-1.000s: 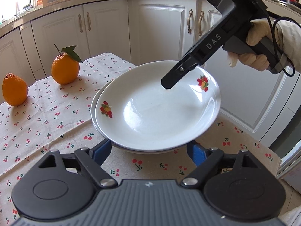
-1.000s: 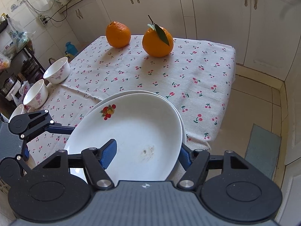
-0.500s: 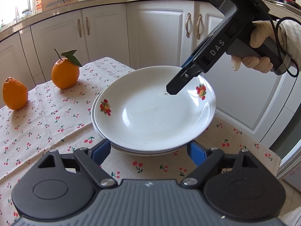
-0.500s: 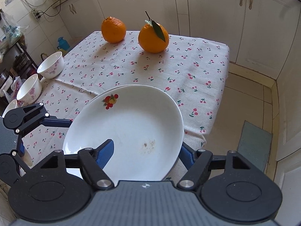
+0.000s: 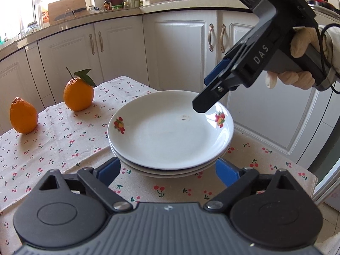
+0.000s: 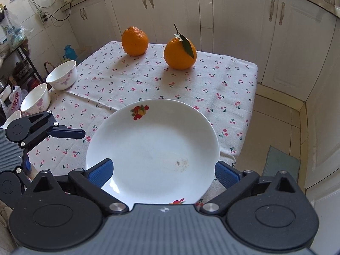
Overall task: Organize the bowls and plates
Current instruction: 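Lower the plate onto the stack and open the right tool, then move the right tool toward the white pink-patterned bowls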
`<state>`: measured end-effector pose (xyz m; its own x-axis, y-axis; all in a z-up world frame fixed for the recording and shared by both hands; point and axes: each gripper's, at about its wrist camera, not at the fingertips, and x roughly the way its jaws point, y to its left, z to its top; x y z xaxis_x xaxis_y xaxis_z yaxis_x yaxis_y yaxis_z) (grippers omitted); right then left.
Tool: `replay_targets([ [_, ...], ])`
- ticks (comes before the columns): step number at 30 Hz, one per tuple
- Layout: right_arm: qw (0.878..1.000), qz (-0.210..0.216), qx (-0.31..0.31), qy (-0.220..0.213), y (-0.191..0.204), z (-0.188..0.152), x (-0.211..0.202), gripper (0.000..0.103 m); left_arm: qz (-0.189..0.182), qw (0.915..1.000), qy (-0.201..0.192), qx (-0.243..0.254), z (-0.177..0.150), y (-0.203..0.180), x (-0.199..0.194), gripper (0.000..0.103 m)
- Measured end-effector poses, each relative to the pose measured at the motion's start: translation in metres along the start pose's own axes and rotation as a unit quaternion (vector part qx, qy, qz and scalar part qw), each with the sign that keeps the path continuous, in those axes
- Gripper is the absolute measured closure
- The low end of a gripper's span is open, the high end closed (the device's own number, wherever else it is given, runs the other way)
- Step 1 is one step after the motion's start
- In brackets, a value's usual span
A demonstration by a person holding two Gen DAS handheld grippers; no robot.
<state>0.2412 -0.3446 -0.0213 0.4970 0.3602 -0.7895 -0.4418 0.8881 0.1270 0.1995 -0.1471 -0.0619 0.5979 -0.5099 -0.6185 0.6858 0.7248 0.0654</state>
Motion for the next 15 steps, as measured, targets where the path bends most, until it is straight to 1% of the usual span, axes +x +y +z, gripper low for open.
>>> replay_targets([
  [4,1.000,-0.013,-0.001,-0.009,0.016,-0.002,-0.004,0.000,0.003,0.9998,-0.016,-0.010,0.000,0.003,-0.011,0.003],
  [10,0.998,-0.042,-0.003,-0.037,0.047,-0.006,-0.013,0.000,0.032,0.9988,-0.027,-0.025,-0.006,0.010,-0.033,0.003],
  [15,0.995,-0.069,-0.017,-0.065,0.085,-0.010,-0.015,0.000,0.057,0.9971,-0.037,-0.034,-0.021,0.017,-0.060,0.003],
])
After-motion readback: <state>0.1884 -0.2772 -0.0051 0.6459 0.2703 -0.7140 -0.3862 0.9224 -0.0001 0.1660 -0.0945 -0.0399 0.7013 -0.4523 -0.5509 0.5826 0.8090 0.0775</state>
